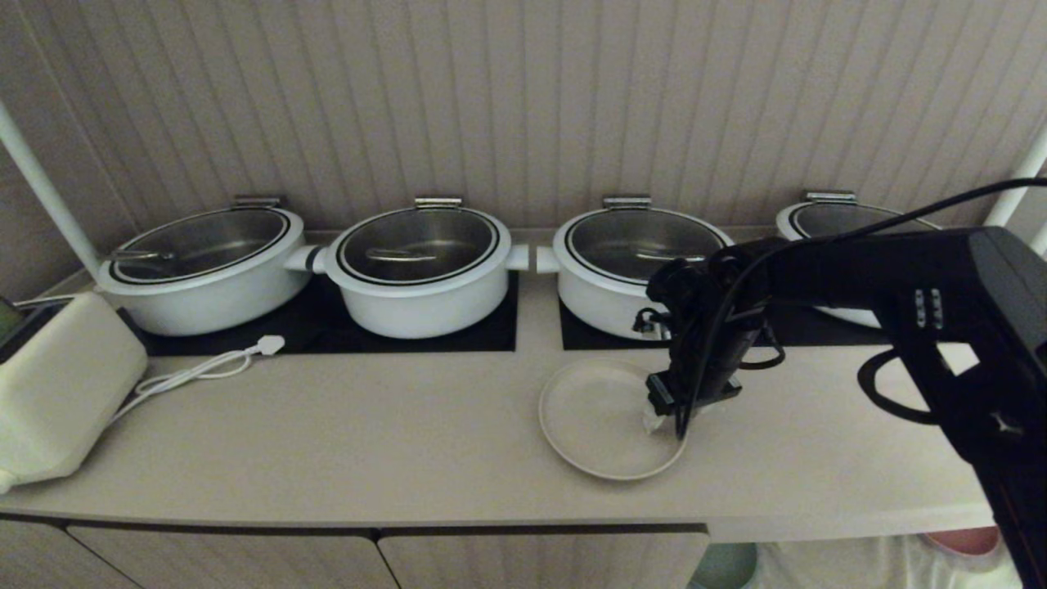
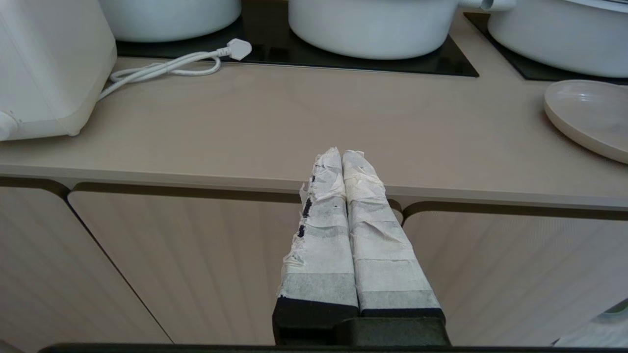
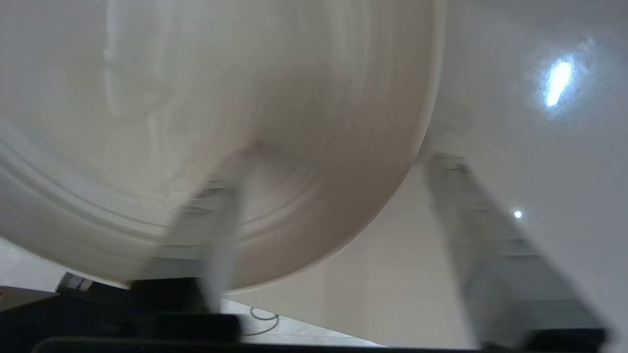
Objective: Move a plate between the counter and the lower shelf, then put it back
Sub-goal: Pick up the plate
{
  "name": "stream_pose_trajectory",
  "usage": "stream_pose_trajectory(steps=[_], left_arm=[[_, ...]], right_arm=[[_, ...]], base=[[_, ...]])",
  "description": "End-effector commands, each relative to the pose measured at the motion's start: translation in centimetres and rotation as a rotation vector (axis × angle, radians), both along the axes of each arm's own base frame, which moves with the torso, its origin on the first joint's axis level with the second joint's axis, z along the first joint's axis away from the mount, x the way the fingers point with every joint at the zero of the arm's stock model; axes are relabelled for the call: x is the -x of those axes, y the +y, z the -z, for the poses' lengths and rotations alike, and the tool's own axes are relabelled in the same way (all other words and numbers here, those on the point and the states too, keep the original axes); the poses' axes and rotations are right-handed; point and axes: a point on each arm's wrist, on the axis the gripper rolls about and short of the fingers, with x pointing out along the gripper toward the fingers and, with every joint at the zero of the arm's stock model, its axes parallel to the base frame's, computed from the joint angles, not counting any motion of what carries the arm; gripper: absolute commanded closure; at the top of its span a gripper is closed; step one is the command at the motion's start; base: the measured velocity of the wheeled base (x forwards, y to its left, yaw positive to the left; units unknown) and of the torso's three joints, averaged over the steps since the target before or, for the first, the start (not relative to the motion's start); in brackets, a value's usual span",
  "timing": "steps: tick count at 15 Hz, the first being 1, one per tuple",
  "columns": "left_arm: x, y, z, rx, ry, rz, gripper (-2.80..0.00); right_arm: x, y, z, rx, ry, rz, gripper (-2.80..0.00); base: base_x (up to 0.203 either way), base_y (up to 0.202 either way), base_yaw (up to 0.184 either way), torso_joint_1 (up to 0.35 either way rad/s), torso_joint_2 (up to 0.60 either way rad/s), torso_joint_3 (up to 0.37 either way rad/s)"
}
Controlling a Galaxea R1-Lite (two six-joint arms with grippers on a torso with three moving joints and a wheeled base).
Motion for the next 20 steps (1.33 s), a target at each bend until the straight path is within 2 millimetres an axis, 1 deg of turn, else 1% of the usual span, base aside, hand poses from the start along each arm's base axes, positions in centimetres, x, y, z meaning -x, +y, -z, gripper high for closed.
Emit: stream_pose_trajectory(steps=[1, 9, 13, 17, 20], left_arm=[[0.0, 0.0, 0.0, 0.001, -0.001, 0.000, 0.00], [0.0, 0.0, 0.0, 0.001, -0.001, 0.001, 0.00], [0.0, 0.0, 0.0, 0.001, -0.001, 0.000, 0.00], [0.0, 0.0, 0.0, 0.001, -0.001, 0.000, 0.00], [0.0, 0.0, 0.0, 0.001, -0.001, 0.000, 0.00]], right_arm=[[0.1, 0.2, 0.0, -0.001, 0.004, 0.013, 0.00], [0.3, 0.3, -0.3, -0.004, 0.001, 0.016, 0.00], [0.4, 0.3, -0.6, -0.021, 0.004, 0.083, 0.00], [0.7, 0.1, -1.4, -0.042, -0.002, 0.141, 0.00], [1.6, -0.3, -2.3, -0.055, 0.003, 0.184, 0.00]], base=[[0.000, 0.000, 0.000, 0.000, 0.00, 0.000], [0.000, 0.000, 0.000, 0.000, 0.00, 0.000], [0.000, 0.000, 0.000, 0.000, 0.00, 0.000], [0.000, 0.000, 0.000, 0.000, 0.00, 0.000], [0.000, 0.000, 0.000, 0.000, 0.00, 0.000]])
